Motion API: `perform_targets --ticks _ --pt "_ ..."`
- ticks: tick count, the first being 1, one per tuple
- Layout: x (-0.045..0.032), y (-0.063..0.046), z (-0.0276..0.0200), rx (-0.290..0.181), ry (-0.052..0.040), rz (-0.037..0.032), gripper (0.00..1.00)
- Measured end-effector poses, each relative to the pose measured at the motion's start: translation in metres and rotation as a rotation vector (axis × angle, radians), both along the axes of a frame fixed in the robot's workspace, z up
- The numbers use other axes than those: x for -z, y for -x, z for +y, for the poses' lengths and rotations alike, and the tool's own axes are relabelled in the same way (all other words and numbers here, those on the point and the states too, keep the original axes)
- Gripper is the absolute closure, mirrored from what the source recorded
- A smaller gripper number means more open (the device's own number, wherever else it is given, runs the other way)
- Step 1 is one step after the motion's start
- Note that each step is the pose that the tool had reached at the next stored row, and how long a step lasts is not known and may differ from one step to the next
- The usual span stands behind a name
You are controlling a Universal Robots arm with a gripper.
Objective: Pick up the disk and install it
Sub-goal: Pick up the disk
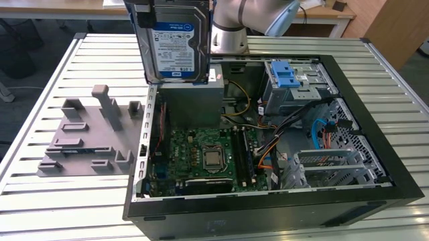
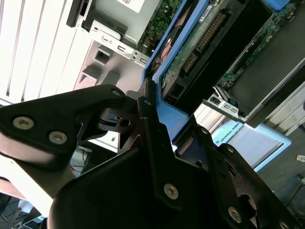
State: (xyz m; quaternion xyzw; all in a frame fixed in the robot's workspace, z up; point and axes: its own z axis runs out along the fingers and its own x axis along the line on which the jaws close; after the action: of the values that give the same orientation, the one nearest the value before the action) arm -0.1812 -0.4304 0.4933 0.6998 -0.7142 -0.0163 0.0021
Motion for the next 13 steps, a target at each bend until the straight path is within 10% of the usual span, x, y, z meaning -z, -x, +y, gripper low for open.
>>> perform_targets --ticks 13 --pt "0.0000 -0.017 0.0000 0.000 0.0000 0.0000 0.64"
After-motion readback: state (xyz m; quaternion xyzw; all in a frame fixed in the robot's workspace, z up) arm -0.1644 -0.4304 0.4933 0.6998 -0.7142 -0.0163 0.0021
